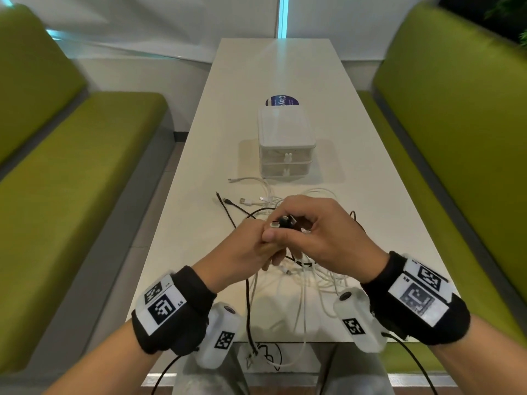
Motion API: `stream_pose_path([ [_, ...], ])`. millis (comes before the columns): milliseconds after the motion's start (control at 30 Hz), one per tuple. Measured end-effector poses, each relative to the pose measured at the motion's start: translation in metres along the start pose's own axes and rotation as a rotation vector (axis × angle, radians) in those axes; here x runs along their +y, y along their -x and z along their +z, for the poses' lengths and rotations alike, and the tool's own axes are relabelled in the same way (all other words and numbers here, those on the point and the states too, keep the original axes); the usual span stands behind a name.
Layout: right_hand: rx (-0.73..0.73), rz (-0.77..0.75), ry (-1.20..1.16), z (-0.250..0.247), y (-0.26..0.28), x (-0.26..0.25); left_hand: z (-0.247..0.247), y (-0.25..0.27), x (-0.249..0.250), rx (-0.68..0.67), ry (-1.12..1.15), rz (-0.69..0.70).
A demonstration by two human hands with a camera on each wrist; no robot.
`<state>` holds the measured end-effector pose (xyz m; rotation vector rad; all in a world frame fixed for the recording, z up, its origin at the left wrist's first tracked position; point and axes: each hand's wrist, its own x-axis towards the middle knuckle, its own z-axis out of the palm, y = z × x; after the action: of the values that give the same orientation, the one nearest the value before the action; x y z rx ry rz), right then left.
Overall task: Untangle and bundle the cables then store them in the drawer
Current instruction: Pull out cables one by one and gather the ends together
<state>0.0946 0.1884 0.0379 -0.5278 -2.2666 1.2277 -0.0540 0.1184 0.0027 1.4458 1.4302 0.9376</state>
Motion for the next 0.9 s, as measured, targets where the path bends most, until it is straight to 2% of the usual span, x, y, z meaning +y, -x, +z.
stream_pose_path([
  [133, 0.163, 0.132, -0.202, 0.009, 0.005, 0.017, -0.001, 0.000, 0.006, 0.078, -0.019, 0.044],
  [200, 0.070, 0.181, -0.323, 0.015, 0.011, 0.026, -0.001, 0.002, 0.006, 0.140, 0.044, 0.049],
  [300, -0.153, 0.180, -0.259, 0.025, 0.023, 0.034, -0.001, 0.007, 0.003, 0.156, 0.222, 0.078],
  [367, -0.186, 0.180, -0.178, 0.033, 0.028, 0.036, 0.000, 0.011, -0.002, 0.170, 0.248, 0.116],
  [467, -0.218, 0.146, -0.042, 0.041, 0.028, 0.043, 0.005, 0.016, 0.001, 0.179, 0.172, 0.169],
  [567, -0.269, 0.115, 0.165, 0.038, 0.028, 0.055, -0.005, 0.016, 0.005, 0.256, 0.028, 0.183],
  [667, -0.203, 0.089, 0.252, 0.027, 0.030, 0.070, -0.029, 0.015, 0.001, 0.329, -0.056, 0.134],
  [733, -0.173, 0.094, 0.303, 0.025, 0.027, 0.076, -0.032, 0.014, -0.006, 0.283, -0.258, 0.090],
  [833, -0.138, 0.089, 0.419, 0.026, 0.021, 0.073, -0.018, 0.014, -0.017, 0.201, -0.711, 0.111],
  [900, -0.124, 0.064, 0.495, 0.026, 0.019, 0.069, -0.008, 0.013, -0.021, 0.139, -0.842, 0.107],
])
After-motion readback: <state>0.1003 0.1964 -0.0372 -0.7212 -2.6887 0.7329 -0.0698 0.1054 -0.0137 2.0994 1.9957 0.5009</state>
